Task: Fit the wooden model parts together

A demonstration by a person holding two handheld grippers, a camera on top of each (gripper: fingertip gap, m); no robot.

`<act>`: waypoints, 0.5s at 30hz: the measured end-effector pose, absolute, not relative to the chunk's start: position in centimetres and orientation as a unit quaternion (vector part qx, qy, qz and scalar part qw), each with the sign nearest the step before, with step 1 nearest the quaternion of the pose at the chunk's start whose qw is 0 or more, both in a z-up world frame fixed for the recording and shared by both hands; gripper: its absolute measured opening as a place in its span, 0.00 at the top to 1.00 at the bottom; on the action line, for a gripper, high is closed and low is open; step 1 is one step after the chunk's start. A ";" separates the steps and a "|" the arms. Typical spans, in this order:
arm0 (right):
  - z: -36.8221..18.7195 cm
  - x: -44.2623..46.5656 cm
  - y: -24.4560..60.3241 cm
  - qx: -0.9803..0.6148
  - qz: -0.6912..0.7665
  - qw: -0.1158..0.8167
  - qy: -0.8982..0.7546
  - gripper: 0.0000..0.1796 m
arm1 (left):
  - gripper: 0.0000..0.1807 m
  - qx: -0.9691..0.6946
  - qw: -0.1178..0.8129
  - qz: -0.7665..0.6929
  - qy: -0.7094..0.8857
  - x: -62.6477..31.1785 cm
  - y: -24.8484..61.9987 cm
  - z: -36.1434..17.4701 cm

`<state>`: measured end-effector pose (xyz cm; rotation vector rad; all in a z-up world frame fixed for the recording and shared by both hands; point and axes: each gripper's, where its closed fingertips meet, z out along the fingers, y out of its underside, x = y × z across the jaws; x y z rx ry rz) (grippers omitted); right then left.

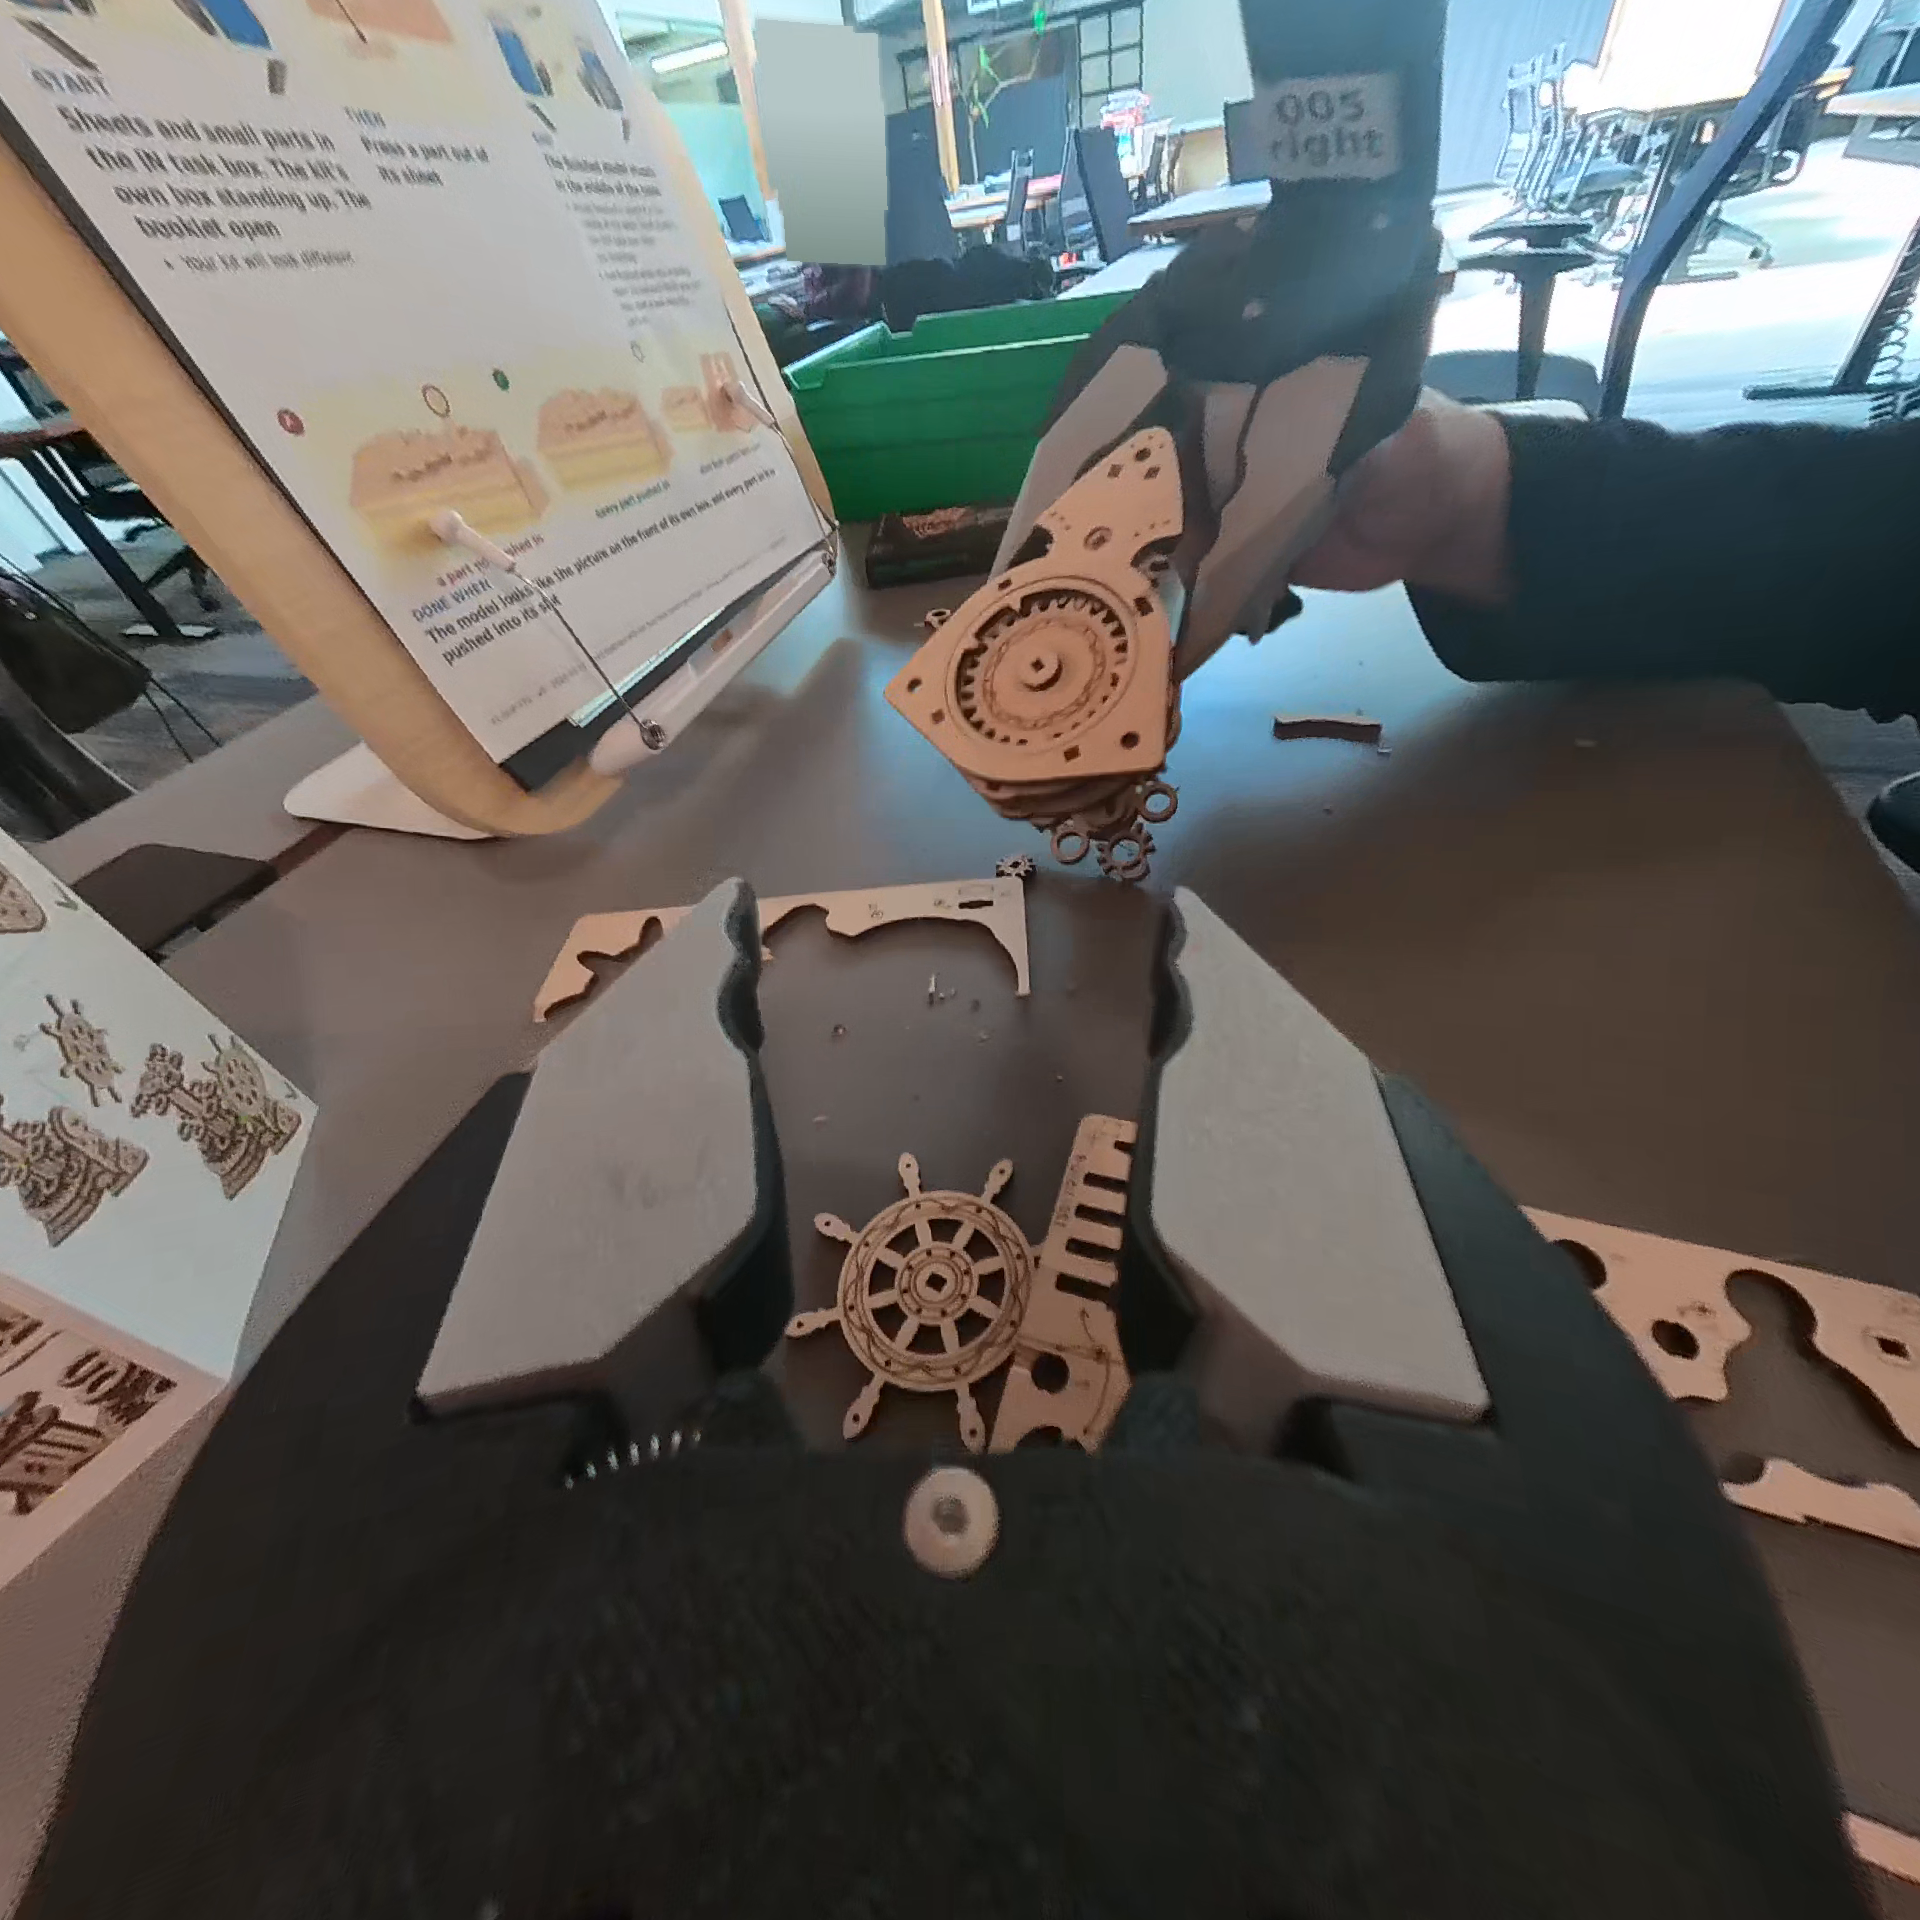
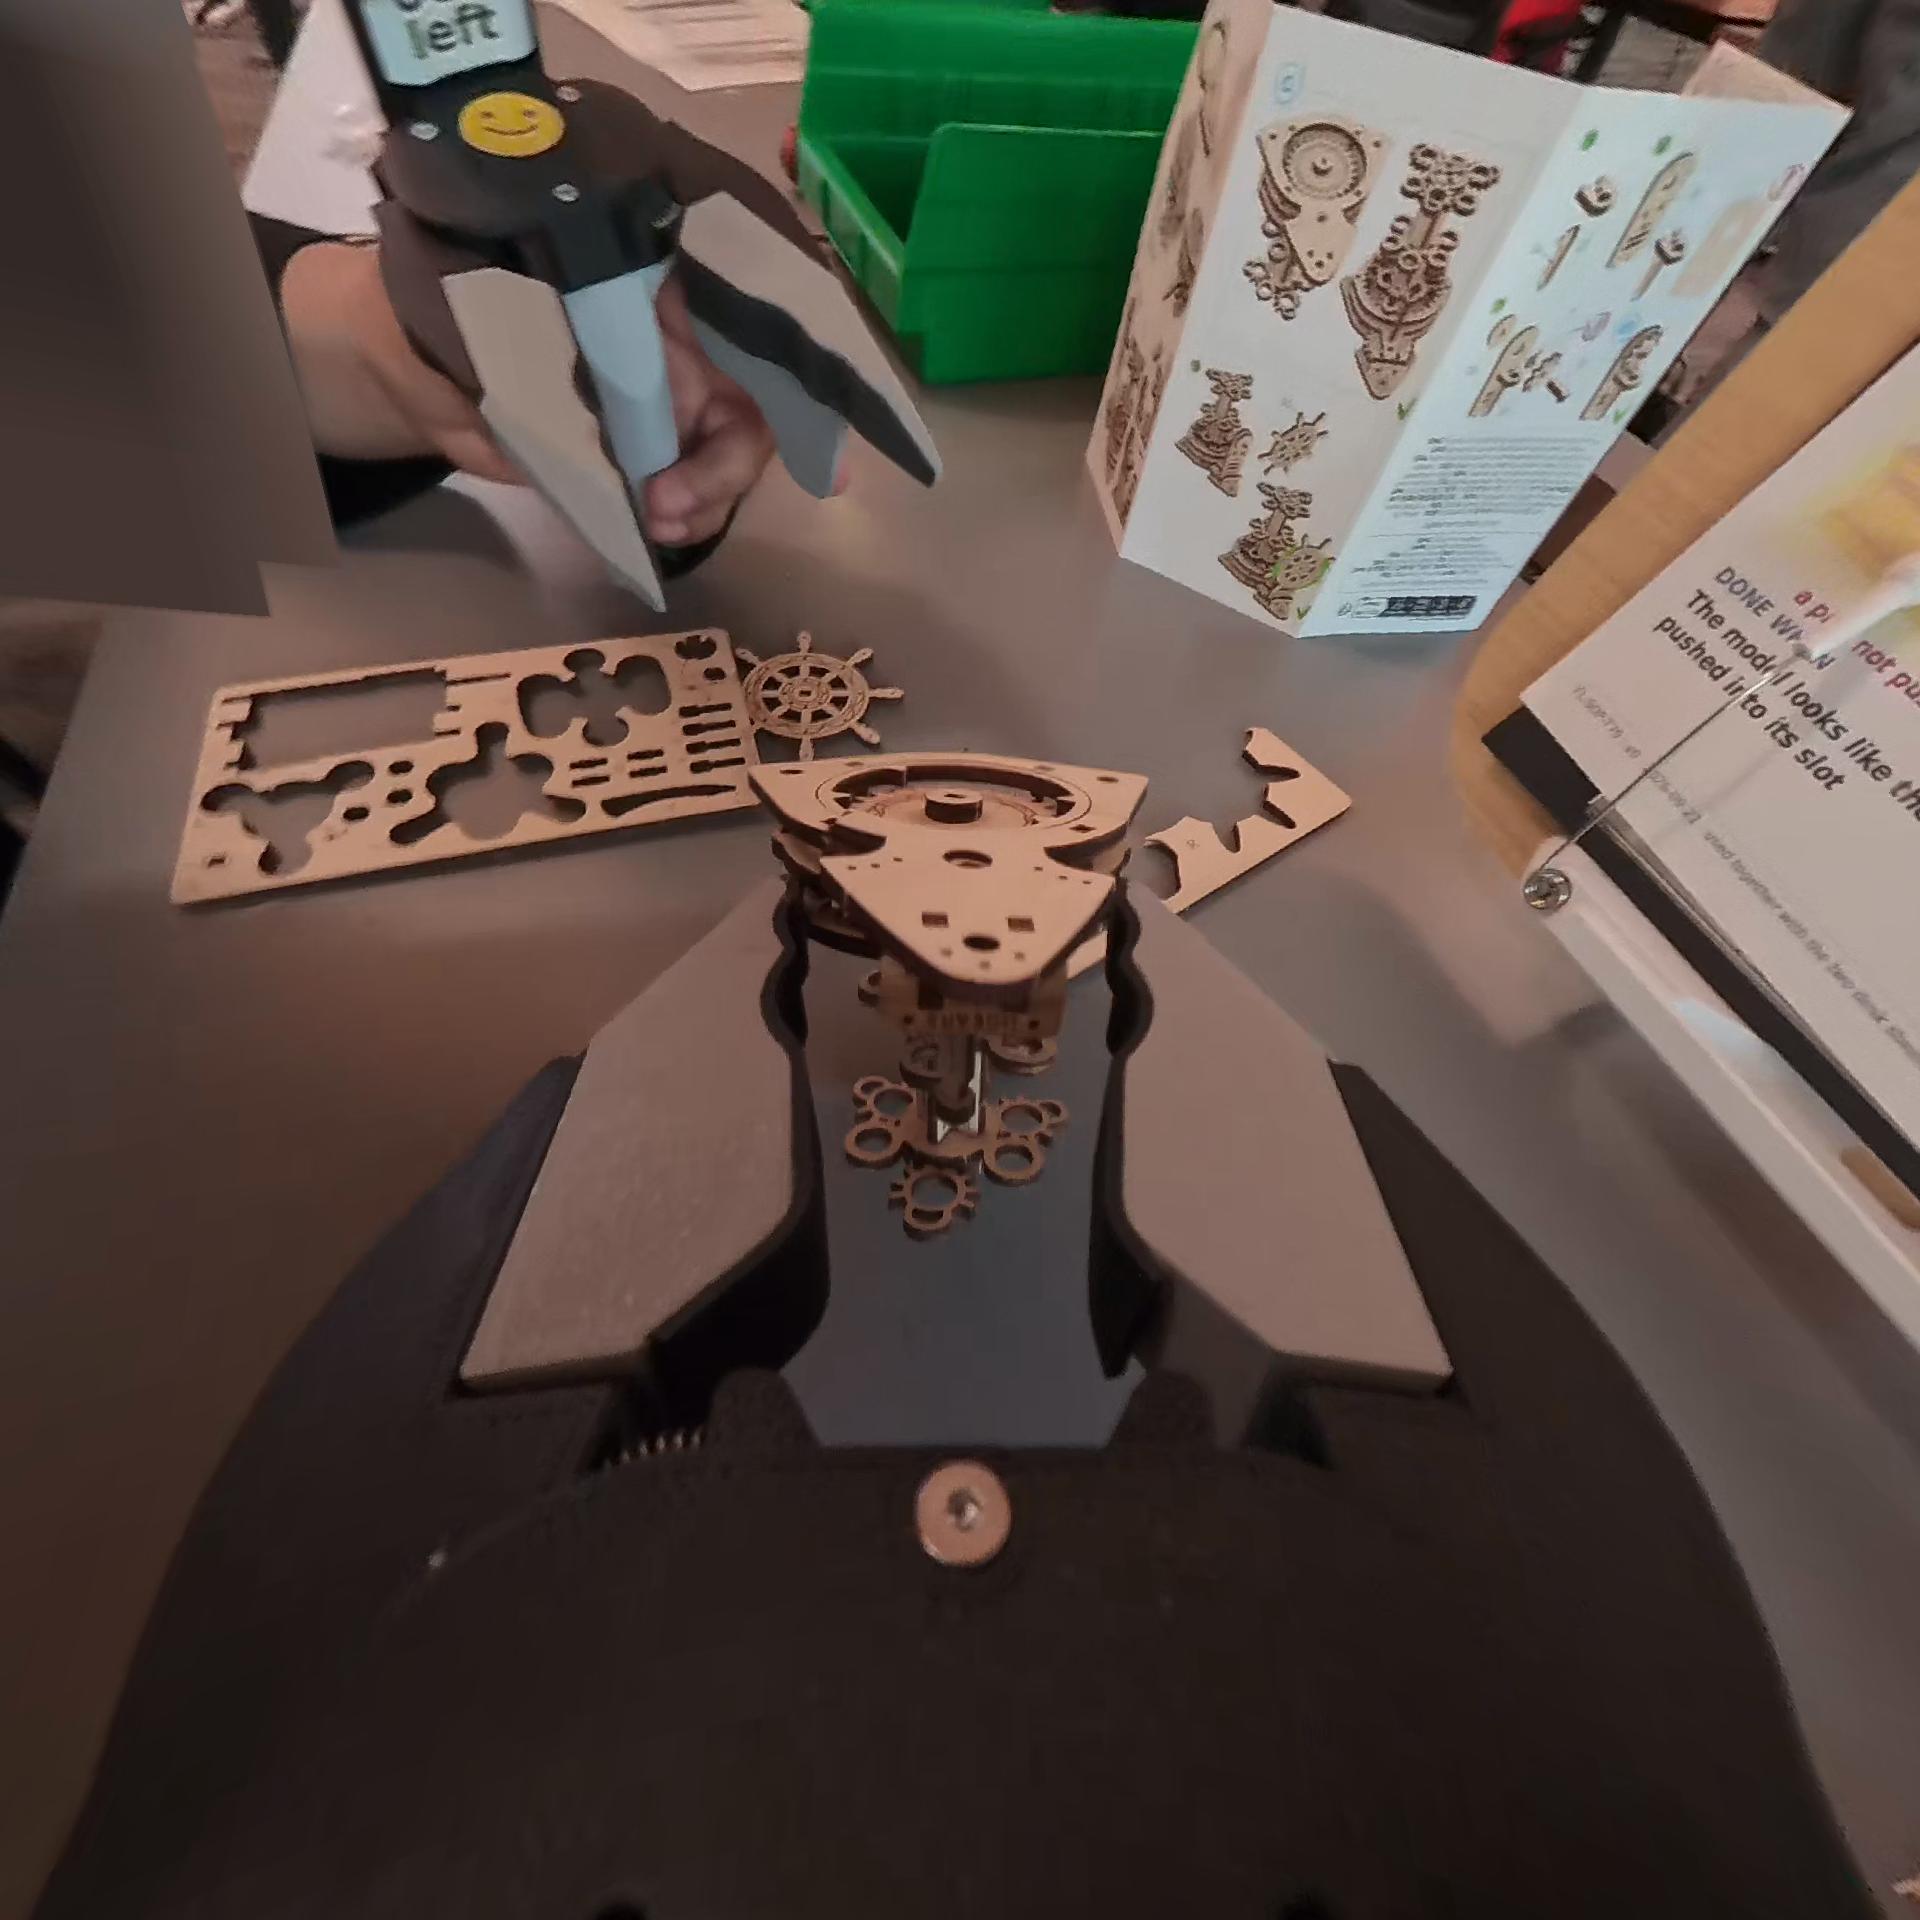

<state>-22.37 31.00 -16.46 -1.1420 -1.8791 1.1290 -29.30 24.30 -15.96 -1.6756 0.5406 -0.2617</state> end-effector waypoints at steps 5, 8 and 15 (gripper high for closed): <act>-16.5 -21.0 31.5 -0.424 0.430 0.314 -0.733 0.69 | 0.59 -0.742 0.612 -0.115 0.249 -28.9 24.2 -16.7; -16.8 -20.1 32.1 -0.429 0.422 0.303 -0.739 0.69 | 0.61 -0.746 0.605 -0.119 0.253 -28.8 24.1 -16.9; -17.3 -18.9 32.8 -0.444 0.403 0.302 -0.741 0.66 | 0.62 -0.759 0.589 -0.130 0.245 -29.0 24.1 -17.3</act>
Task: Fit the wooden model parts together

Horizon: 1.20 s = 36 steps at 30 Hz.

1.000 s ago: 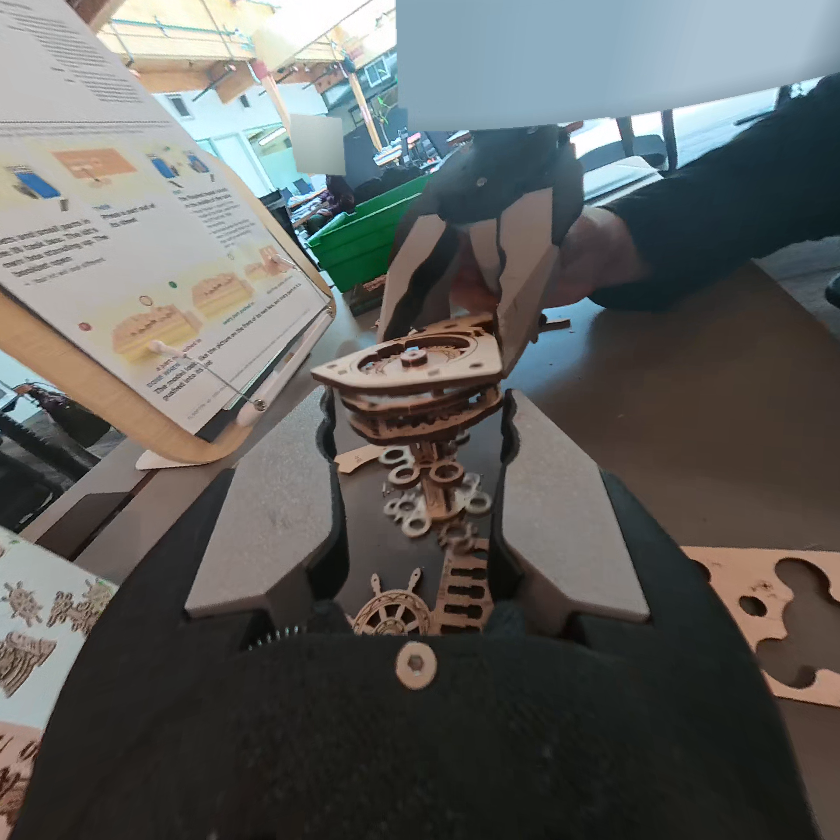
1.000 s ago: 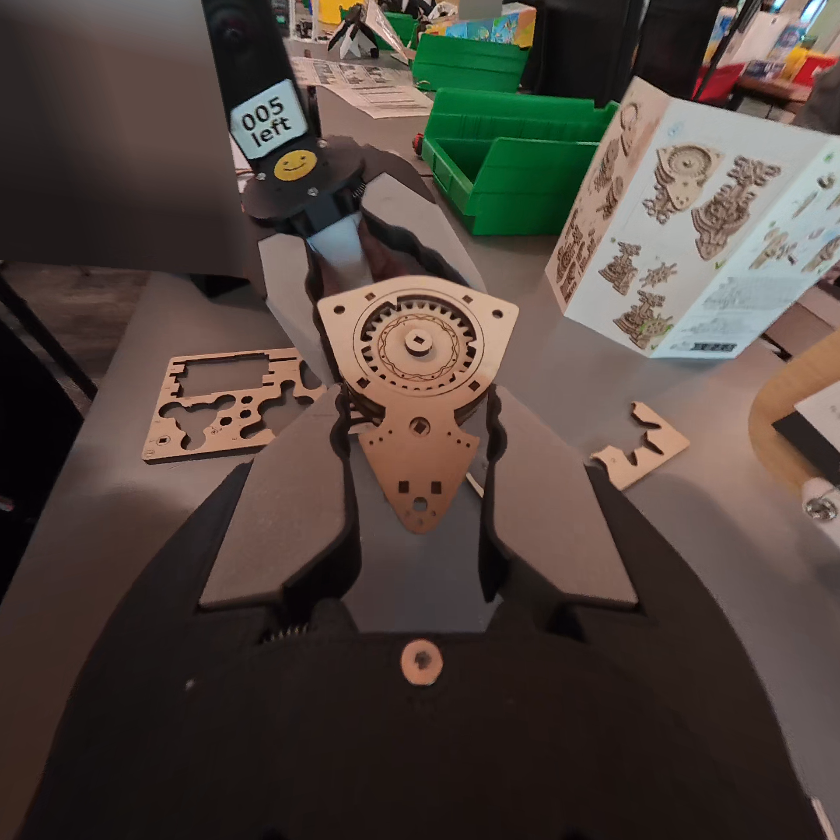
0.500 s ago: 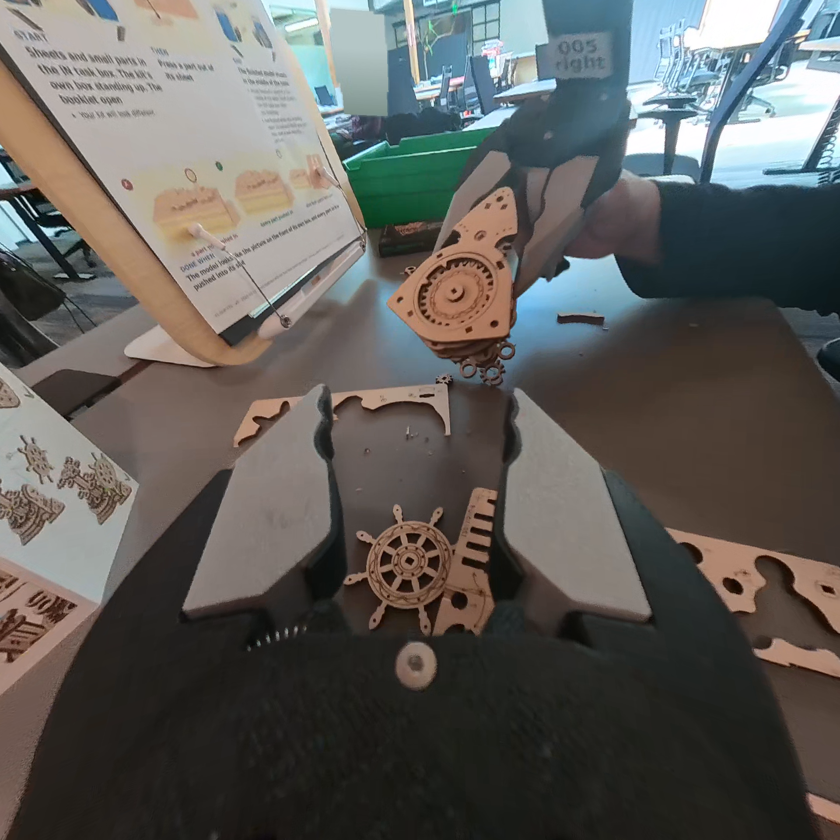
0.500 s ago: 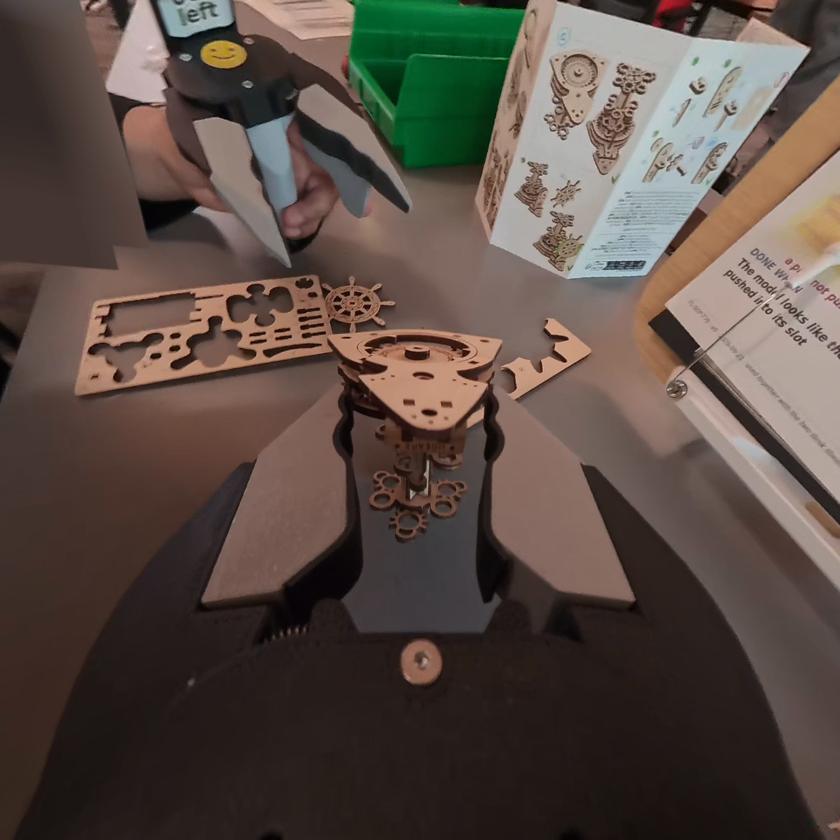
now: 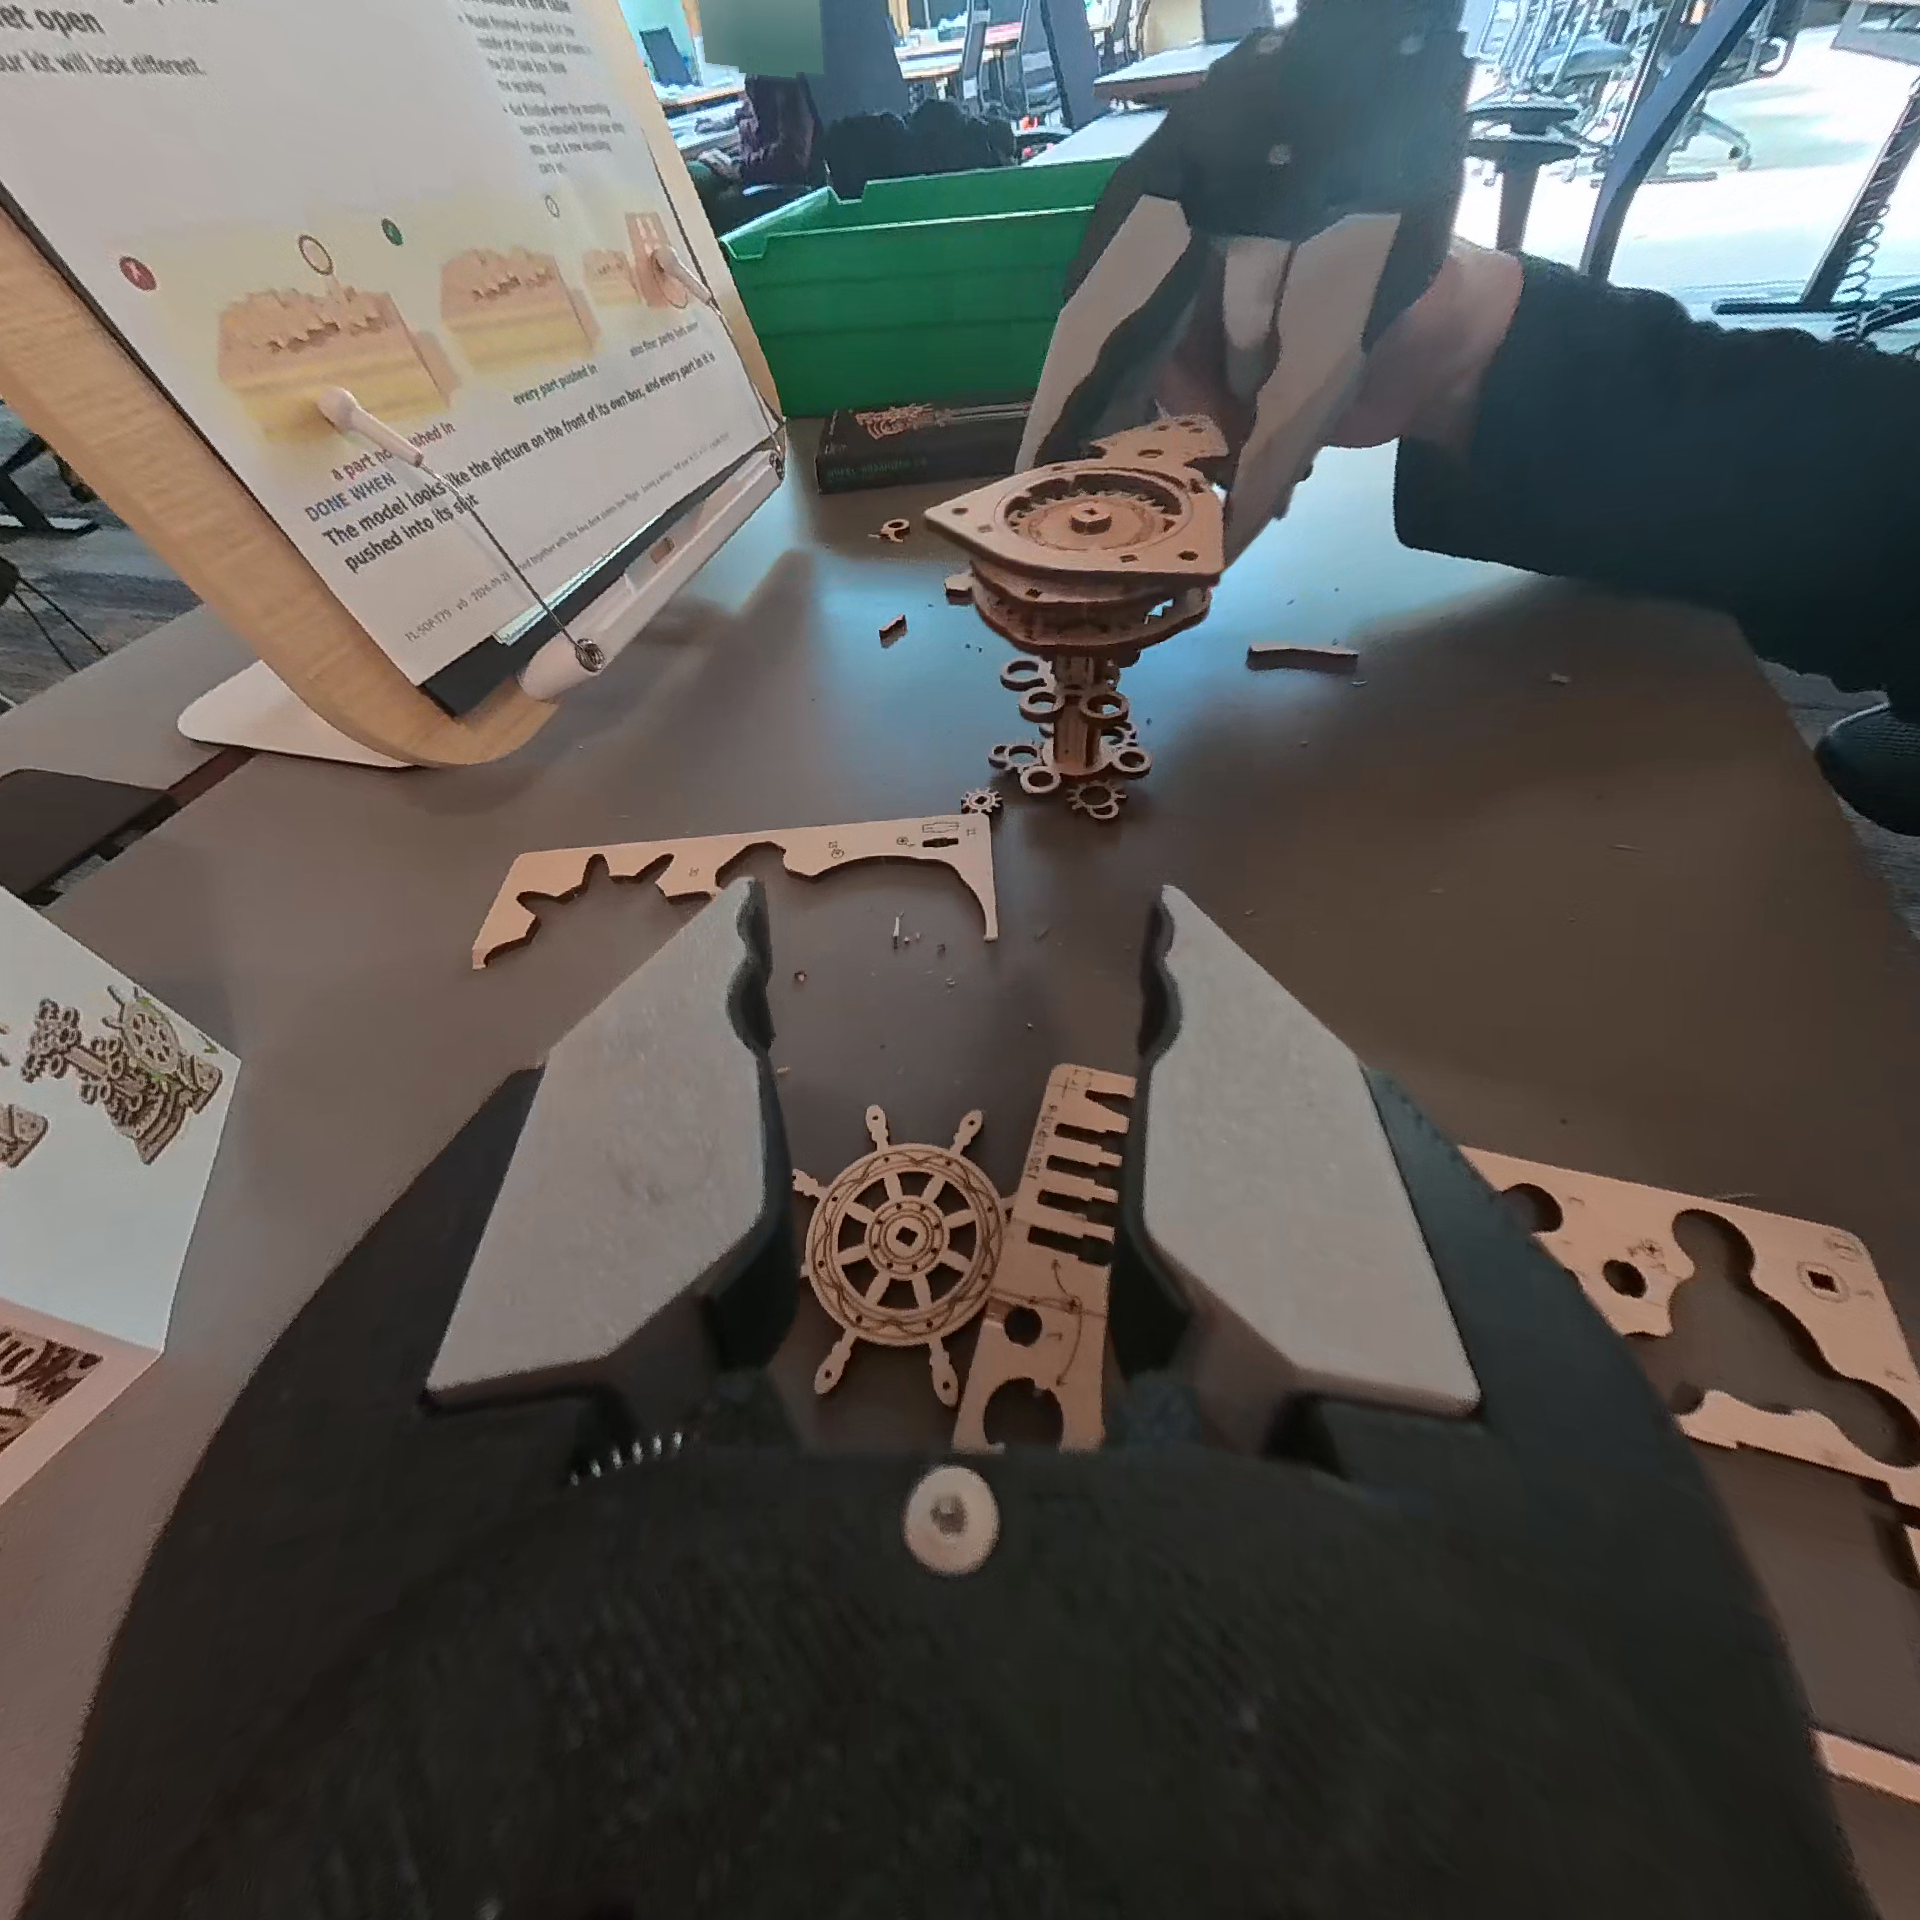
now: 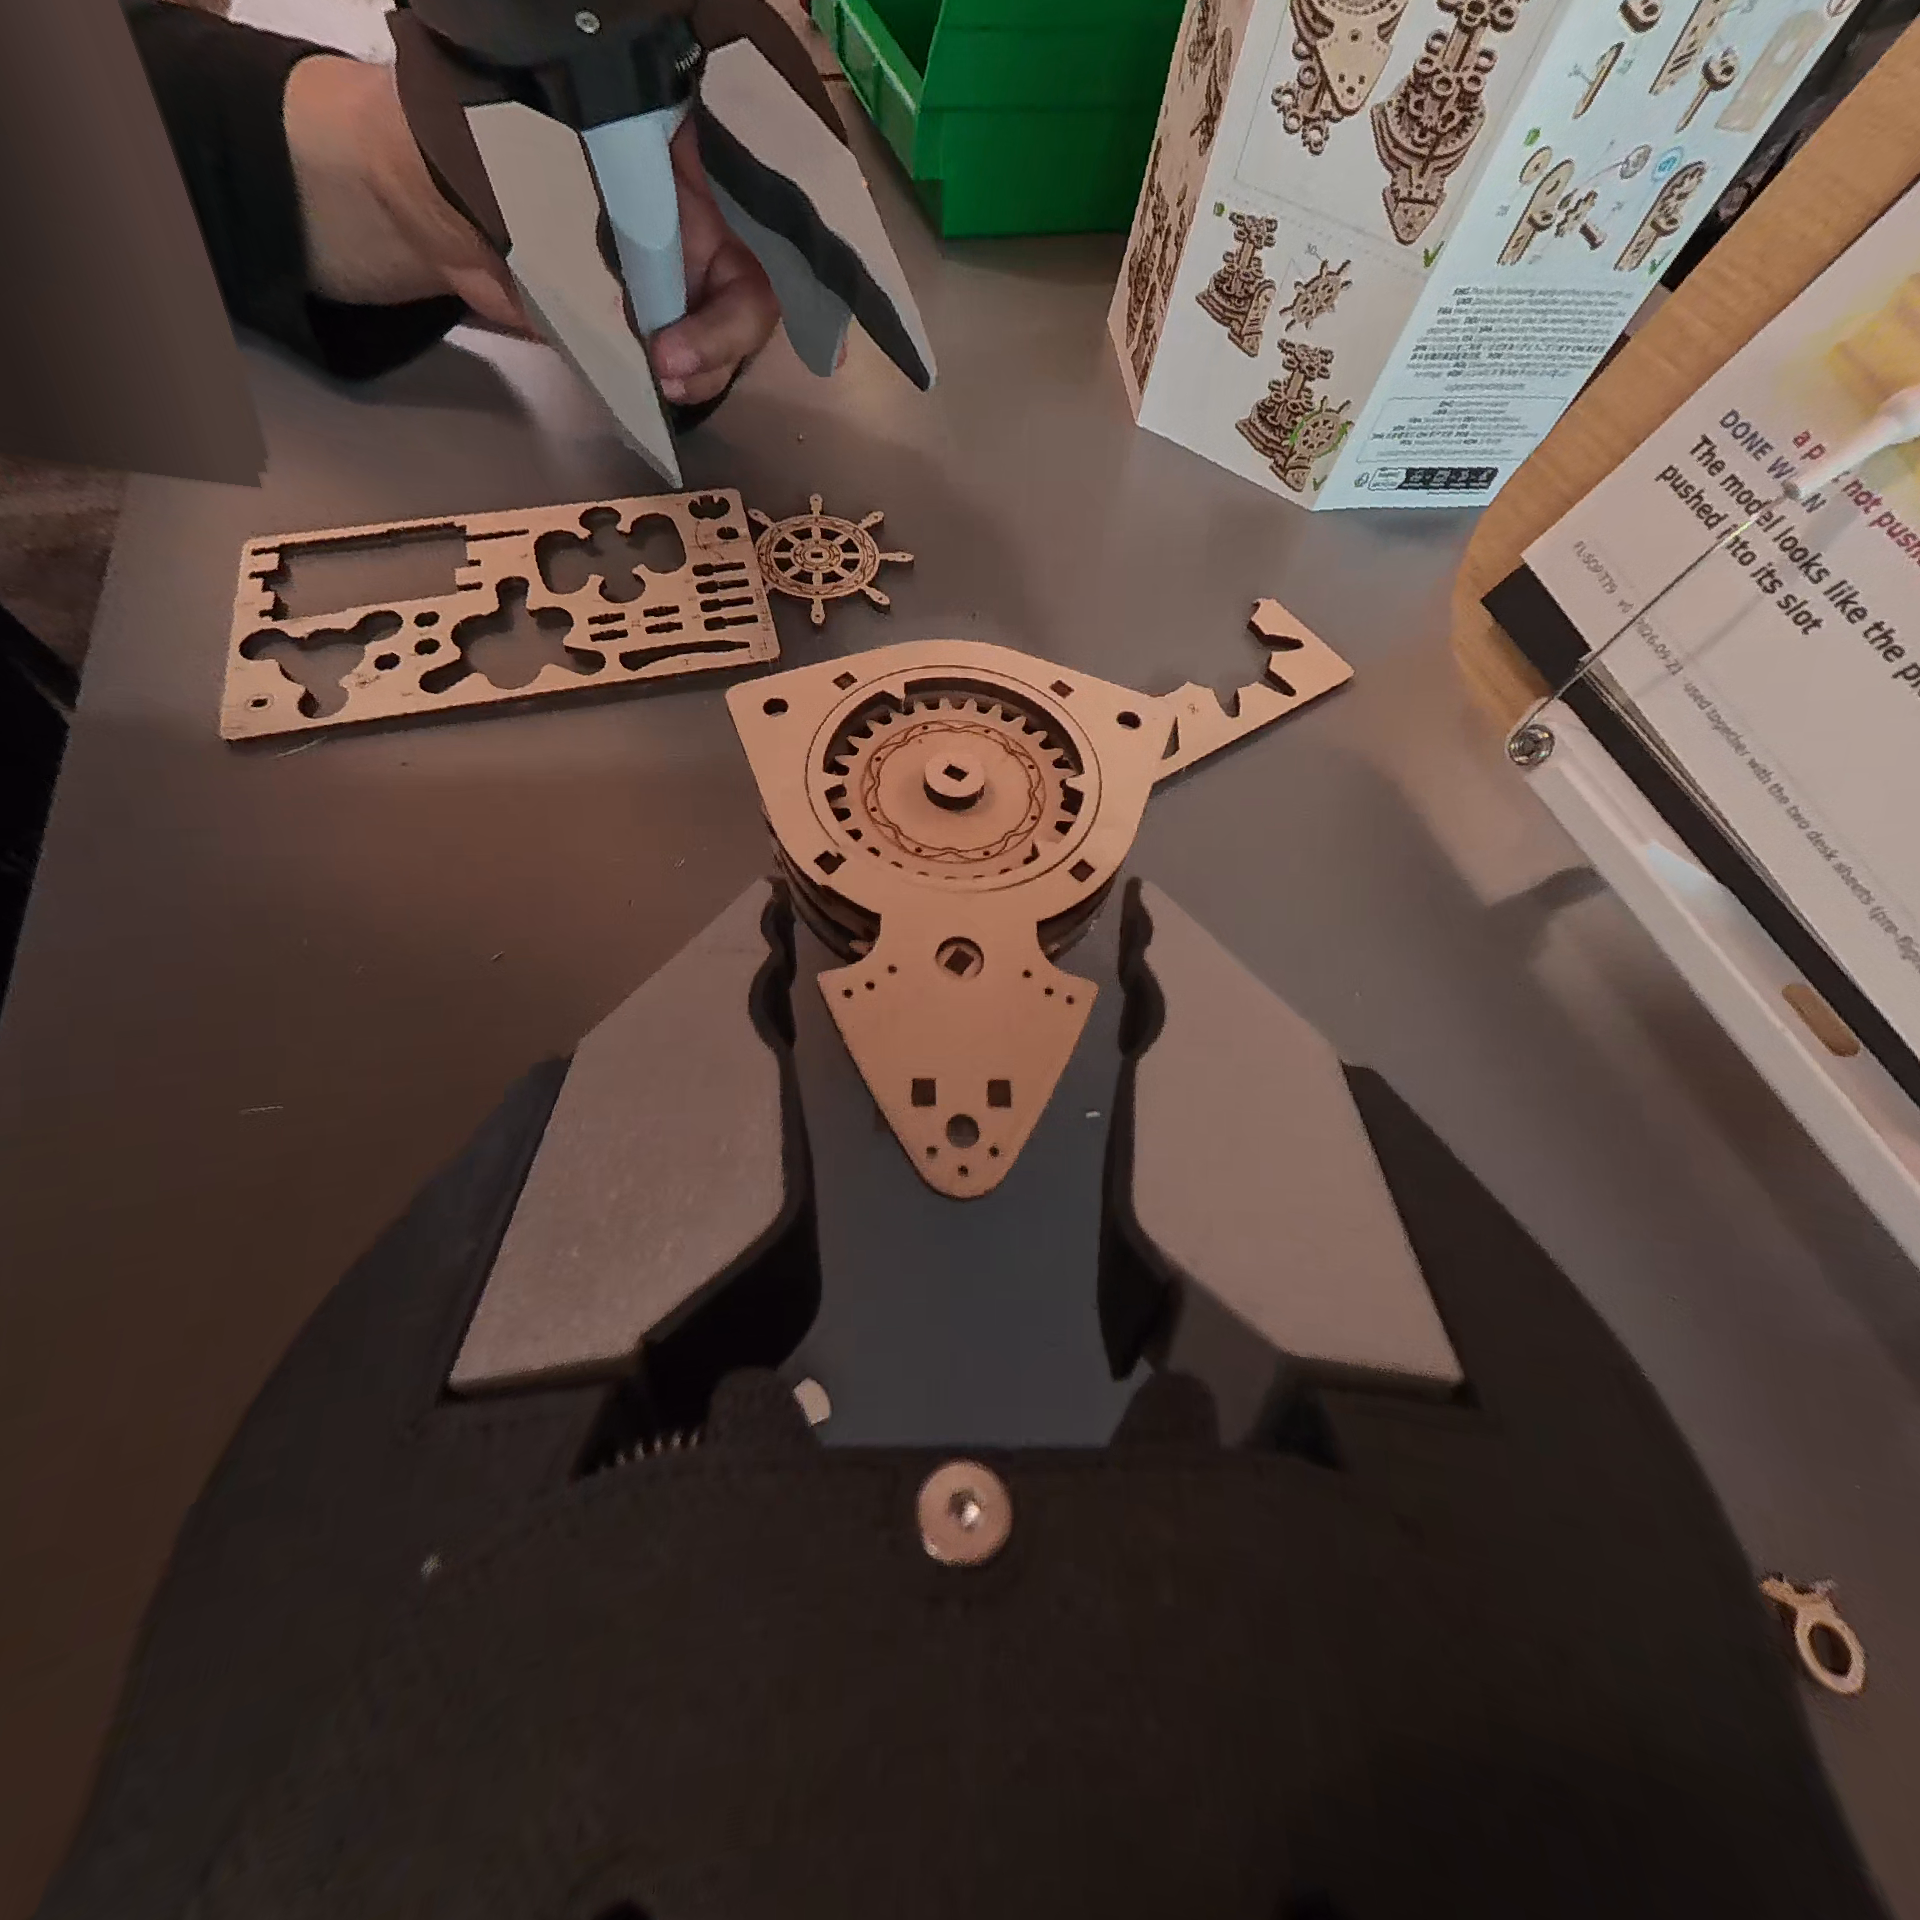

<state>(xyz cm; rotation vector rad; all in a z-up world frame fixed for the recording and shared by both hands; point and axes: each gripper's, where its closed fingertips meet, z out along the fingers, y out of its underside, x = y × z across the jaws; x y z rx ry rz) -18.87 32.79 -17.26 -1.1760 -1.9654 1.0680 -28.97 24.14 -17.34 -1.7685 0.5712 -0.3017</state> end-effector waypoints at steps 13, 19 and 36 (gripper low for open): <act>-19.2 -10.2 33.6 -0.664 0.336 0.278 -0.607 0.68 | 0.64 -0.770 0.586 -0.117 0.223 -30.6 24.3 -16.9; -23.9 -8.0 32.8 -0.737 0.247 0.240 -0.582 0.72 | 0.68 -0.794 0.545 -0.104 0.248 -30.8 23.6 -18.0; -16.9 -19.0 23.9 -0.488 0.254 0.425 -0.719 0.99 | 0.80 -0.797 0.542 -0.168 0.206 -35.3 14.8 -18.1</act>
